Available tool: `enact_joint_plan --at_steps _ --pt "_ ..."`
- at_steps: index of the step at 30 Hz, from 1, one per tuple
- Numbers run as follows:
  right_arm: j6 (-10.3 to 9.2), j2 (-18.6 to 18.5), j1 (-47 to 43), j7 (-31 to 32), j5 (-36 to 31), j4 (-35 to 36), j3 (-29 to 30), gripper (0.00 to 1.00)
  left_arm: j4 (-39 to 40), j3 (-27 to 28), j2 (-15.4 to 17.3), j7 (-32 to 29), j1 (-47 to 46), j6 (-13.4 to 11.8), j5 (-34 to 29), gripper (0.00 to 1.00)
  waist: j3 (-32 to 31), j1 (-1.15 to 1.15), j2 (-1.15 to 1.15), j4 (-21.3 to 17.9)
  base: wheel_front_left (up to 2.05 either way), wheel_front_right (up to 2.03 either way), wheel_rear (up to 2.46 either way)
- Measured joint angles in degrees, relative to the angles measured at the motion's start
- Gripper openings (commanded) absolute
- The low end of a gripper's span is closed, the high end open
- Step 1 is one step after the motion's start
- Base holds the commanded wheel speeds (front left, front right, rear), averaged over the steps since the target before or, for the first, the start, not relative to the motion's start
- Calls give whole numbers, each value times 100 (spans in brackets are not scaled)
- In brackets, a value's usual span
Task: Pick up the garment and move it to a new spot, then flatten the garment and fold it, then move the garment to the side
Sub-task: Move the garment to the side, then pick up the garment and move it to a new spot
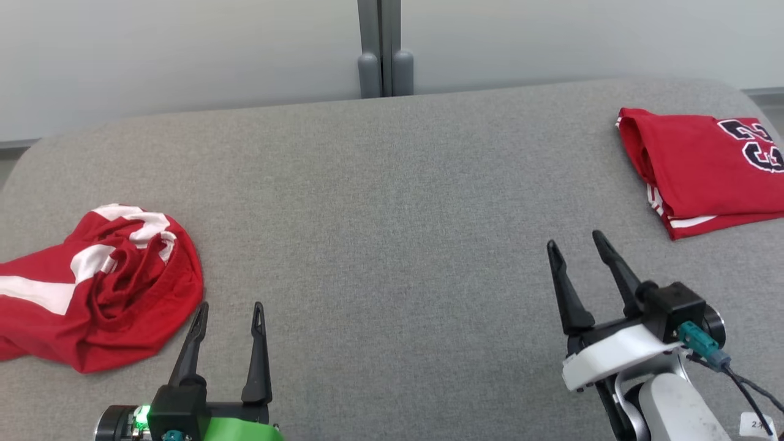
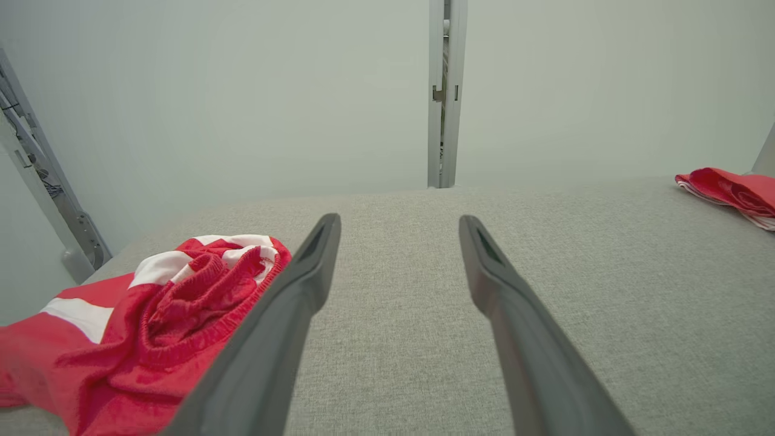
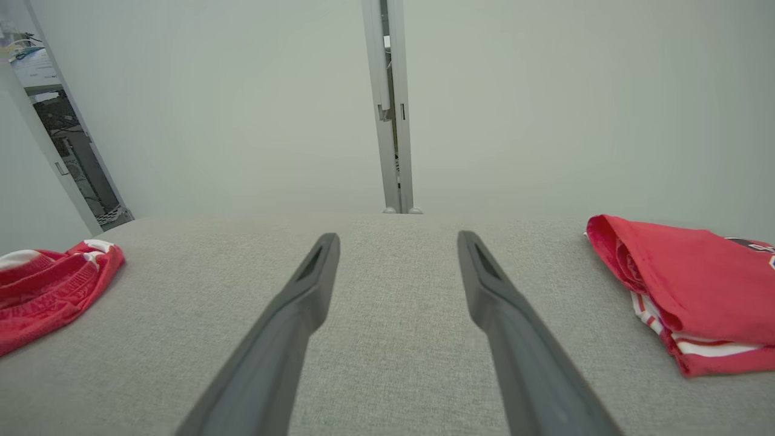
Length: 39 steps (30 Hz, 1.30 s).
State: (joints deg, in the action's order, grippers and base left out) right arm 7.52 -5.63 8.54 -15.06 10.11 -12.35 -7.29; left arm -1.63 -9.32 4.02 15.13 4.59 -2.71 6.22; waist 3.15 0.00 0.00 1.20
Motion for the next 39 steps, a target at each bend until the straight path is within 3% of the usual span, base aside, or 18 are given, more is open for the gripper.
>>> enact_joint_plan --at_steps 18,39 --pt "0 120 -825 0 -43 153 -99 100 -65 311 -98 0 519 121 -108 100 -833 0 0 -32 0 0 0" --pt "0 218 -982 0 -14 125 -64 100 -227 392 -109 0 583 244 -213 100 -862 0 0 -39 0 0 0"
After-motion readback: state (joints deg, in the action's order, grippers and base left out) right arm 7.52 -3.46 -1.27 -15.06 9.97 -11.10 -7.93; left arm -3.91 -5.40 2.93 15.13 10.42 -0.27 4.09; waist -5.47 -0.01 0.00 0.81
